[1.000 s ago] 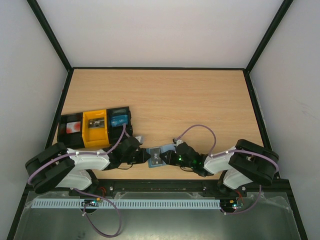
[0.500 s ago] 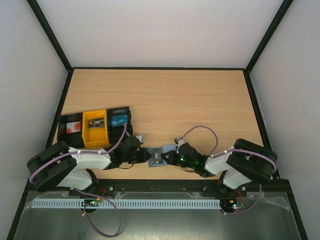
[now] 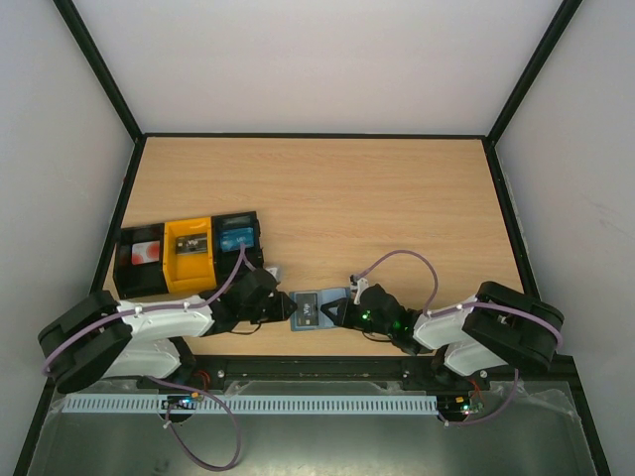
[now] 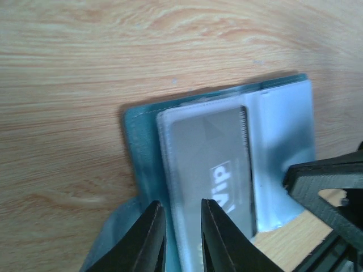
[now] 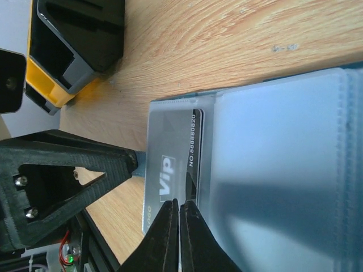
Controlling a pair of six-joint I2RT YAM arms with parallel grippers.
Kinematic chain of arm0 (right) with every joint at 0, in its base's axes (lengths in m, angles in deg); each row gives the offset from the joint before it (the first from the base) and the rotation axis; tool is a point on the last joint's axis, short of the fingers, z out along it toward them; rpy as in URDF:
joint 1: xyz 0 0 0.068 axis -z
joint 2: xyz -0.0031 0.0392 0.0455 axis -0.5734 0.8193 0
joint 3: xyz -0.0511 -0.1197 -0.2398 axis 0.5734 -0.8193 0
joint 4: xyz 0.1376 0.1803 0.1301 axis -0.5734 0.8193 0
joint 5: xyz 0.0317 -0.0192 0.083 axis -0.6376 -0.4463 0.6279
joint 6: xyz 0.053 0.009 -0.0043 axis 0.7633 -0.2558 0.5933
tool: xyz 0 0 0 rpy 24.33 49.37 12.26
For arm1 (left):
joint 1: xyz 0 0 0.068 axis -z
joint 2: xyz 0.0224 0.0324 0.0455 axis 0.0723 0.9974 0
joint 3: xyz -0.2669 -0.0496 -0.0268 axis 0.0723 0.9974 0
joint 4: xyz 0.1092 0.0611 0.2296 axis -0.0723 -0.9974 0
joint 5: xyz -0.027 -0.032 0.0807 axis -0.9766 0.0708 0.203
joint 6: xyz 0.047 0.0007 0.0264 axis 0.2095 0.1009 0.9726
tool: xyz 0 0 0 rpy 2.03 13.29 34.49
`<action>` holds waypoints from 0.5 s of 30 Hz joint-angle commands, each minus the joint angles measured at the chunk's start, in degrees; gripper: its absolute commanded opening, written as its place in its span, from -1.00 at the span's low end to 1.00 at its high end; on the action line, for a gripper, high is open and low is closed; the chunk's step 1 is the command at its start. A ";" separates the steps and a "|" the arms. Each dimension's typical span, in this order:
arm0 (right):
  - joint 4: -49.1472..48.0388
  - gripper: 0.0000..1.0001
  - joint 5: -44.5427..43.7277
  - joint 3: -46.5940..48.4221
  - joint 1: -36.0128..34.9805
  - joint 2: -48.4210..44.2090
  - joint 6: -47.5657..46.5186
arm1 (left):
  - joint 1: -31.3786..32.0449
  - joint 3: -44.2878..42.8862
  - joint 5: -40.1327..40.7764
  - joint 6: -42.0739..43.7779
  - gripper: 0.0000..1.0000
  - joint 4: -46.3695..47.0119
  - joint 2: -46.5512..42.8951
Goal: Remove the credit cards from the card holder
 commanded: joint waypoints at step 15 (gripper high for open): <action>-1.49 -0.72 0.79 3.20 0.04 5.05 -0.04 | 0.18 -0.90 -0.25 -0.50 -0.73 2.06 2.53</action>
